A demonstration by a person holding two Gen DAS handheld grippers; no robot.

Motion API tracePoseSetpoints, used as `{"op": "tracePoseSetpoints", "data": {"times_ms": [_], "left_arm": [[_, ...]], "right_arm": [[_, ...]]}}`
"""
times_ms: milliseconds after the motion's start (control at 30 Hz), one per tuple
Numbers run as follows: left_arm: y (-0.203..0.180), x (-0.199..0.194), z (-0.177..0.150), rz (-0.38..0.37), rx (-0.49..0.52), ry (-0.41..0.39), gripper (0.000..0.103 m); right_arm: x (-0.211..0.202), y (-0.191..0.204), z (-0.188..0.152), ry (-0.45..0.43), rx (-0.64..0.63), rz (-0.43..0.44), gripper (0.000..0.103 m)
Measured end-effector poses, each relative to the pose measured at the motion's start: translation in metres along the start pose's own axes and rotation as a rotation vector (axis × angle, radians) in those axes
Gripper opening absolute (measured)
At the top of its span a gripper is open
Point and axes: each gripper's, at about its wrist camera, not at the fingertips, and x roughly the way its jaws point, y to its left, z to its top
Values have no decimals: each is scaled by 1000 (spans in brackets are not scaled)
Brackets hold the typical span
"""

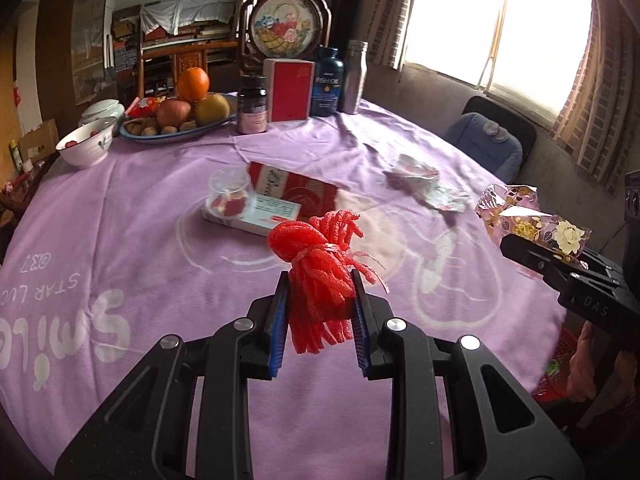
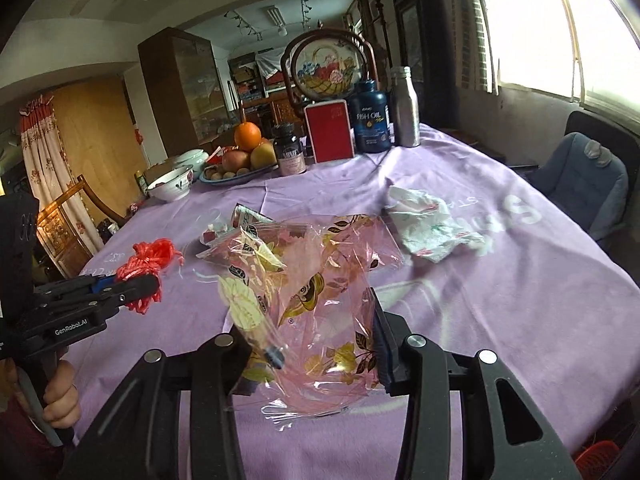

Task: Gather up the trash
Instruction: 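Carry the doll and wrapper with both grippers over to the red basket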

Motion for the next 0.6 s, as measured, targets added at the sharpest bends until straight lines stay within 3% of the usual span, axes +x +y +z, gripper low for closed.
{"op": "tracePoseSetpoints", "data": {"times_ms": [333,600], "left_arm": [[-76,-7,2,-110,89,-17,29],[-170,7,0,-255,217,9,29]], "right_arm": [[-64,-48,-18,-82,60,-72,43],[-127,-114,-51,-132,132,-225,43]]}}
